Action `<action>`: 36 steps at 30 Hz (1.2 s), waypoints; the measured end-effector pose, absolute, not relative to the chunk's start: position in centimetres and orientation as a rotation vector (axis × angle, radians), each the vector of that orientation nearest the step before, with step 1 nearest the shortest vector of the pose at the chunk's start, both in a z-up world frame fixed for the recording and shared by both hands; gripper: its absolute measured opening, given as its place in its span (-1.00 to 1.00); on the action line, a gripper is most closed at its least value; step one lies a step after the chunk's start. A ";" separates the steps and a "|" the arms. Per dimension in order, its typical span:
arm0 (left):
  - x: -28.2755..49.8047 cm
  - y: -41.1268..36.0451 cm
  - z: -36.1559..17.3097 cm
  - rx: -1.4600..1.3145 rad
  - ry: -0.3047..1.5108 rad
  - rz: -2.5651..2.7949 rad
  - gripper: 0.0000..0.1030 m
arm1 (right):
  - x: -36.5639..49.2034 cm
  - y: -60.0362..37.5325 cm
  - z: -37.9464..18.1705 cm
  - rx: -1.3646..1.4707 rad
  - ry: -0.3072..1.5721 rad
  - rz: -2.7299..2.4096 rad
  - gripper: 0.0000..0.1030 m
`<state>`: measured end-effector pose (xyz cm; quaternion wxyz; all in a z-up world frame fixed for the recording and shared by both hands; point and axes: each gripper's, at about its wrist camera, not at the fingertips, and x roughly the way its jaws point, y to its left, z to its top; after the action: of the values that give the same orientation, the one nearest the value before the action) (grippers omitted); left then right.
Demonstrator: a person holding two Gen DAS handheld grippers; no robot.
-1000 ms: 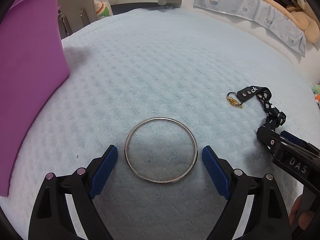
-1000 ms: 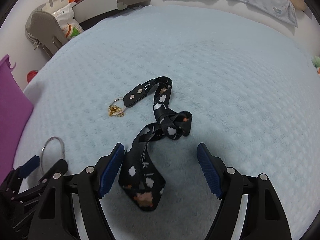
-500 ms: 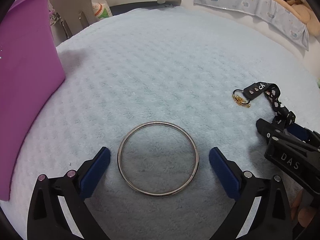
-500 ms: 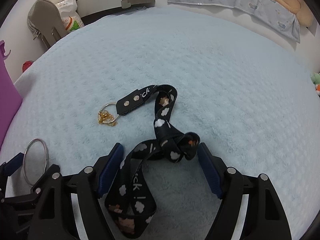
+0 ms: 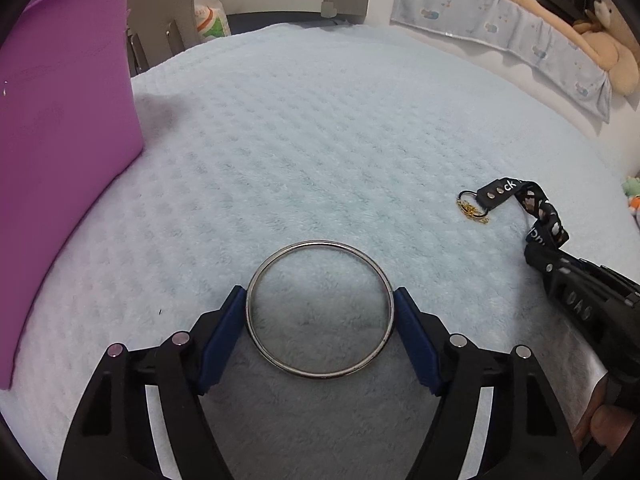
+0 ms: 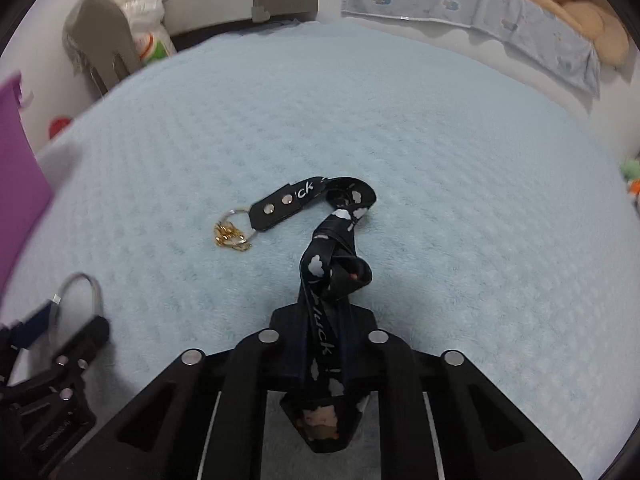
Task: Organize jewelry
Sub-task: 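Grasp the black lanyard with the right tool while the left tool grasps the plain silver ring, then carry the lanyard and silver ring with both tools over the pink tub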
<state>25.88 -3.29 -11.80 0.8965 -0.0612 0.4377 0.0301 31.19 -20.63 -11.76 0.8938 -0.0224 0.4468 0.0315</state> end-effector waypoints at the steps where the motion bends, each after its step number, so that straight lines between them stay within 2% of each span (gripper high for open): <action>1: 25.6 -3.2 -11.7 -0.125 0.906 0.058 0.38 | 30.9 -21.1 -11.4 -0.011 0.922 0.076 -0.88; 13: 21.3 -1.4 -8.5 -0.127 0.892 -0.030 0.38 | 24.9 -22.1 -7.8 0.149 0.843 0.132 -0.97; 36: 12.1 5.1 3.1 -0.104 0.768 -0.120 0.38 | 13.5 -16.3 4.1 0.121 0.669 0.148 -0.97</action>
<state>12.15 5.14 3.14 0.9241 -0.0505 0.3743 -0.0584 13.51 -16.34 4.12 0.9401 0.0595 0.3277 0.0724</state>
